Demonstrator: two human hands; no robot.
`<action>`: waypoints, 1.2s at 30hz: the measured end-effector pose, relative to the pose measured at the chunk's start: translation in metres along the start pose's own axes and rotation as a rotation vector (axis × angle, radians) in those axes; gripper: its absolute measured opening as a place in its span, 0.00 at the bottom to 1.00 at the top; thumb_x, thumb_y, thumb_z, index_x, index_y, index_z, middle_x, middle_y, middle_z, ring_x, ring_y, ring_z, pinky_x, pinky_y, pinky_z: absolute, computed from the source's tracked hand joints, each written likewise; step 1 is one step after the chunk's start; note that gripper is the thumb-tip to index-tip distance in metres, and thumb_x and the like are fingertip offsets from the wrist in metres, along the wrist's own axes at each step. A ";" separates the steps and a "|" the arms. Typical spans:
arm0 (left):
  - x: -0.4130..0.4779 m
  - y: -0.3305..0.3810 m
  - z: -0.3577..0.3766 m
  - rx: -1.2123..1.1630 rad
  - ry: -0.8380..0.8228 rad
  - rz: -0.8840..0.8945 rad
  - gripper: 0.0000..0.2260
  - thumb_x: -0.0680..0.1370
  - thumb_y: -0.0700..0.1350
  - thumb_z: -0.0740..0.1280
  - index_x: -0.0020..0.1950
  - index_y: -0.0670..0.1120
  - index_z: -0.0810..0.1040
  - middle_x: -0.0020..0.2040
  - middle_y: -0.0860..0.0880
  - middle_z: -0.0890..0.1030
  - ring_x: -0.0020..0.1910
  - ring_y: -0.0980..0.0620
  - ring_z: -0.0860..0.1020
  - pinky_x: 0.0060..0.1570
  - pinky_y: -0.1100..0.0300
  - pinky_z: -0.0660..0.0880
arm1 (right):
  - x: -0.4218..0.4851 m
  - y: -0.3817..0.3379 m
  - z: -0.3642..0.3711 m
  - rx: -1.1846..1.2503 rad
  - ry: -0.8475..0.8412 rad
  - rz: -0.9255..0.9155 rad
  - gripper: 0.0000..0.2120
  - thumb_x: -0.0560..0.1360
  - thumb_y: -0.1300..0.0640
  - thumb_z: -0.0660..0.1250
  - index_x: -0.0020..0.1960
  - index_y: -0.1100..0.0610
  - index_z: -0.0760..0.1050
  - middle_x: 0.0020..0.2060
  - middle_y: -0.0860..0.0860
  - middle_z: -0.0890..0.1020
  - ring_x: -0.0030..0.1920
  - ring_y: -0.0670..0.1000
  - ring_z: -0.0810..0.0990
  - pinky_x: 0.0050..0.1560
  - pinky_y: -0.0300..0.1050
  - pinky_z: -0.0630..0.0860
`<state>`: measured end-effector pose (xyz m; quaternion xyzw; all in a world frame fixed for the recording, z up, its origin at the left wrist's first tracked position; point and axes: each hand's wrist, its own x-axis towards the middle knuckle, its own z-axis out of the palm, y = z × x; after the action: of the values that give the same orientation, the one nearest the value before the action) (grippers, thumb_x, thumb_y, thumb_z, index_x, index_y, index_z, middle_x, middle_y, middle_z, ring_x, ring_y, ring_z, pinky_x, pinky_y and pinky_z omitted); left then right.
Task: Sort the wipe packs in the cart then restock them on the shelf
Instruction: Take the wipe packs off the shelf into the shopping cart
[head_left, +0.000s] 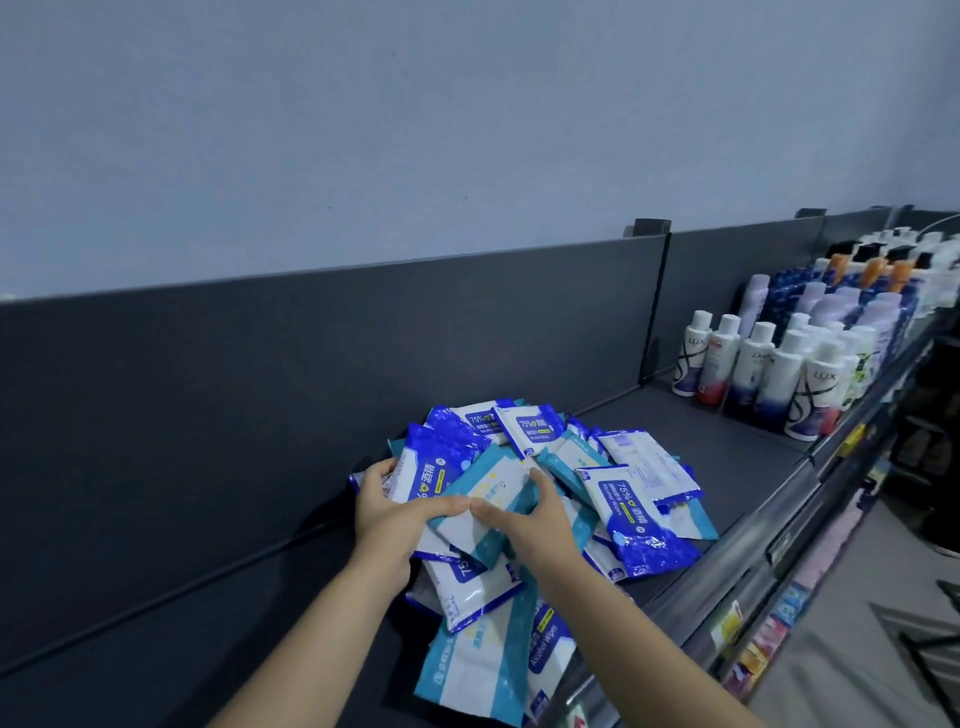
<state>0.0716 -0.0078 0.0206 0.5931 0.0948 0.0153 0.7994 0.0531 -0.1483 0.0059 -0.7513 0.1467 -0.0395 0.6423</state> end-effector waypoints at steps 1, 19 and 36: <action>-0.002 0.002 -0.003 -0.016 -0.016 0.024 0.35 0.54 0.26 0.78 0.57 0.45 0.72 0.47 0.44 0.83 0.41 0.45 0.83 0.37 0.53 0.80 | -0.003 0.000 0.001 0.082 -0.004 -0.011 0.40 0.69 0.51 0.75 0.75 0.49 0.57 0.69 0.47 0.67 0.65 0.50 0.70 0.61 0.48 0.73; -0.037 0.048 0.004 -0.172 -0.259 0.163 0.32 0.55 0.29 0.76 0.57 0.41 0.74 0.48 0.42 0.84 0.42 0.45 0.84 0.37 0.52 0.80 | -0.038 -0.034 -0.008 0.922 -0.245 0.034 0.26 0.67 0.58 0.71 0.64 0.62 0.75 0.57 0.59 0.81 0.59 0.60 0.79 0.61 0.56 0.75; -0.188 -0.128 0.385 0.214 -1.029 -0.035 0.31 0.57 0.33 0.81 0.57 0.43 0.74 0.49 0.44 0.84 0.45 0.45 0.84 0.41 0.54 0.81 | -0.117 0.097 -0.417 0.950 0.282 -0.013 0.23 0.70 0.56 0.70 0.64 0.59 0.74 0.58 0.60 0.80 0.52 0.60 0.81 0.55 0.56 0.78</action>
<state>-0.0592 -0.4359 0.0312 0.6006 -0.2993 -0.3013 0.6775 -0.1777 -0.5266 -0.0022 -0.3637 0.1933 -0.2072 0.8874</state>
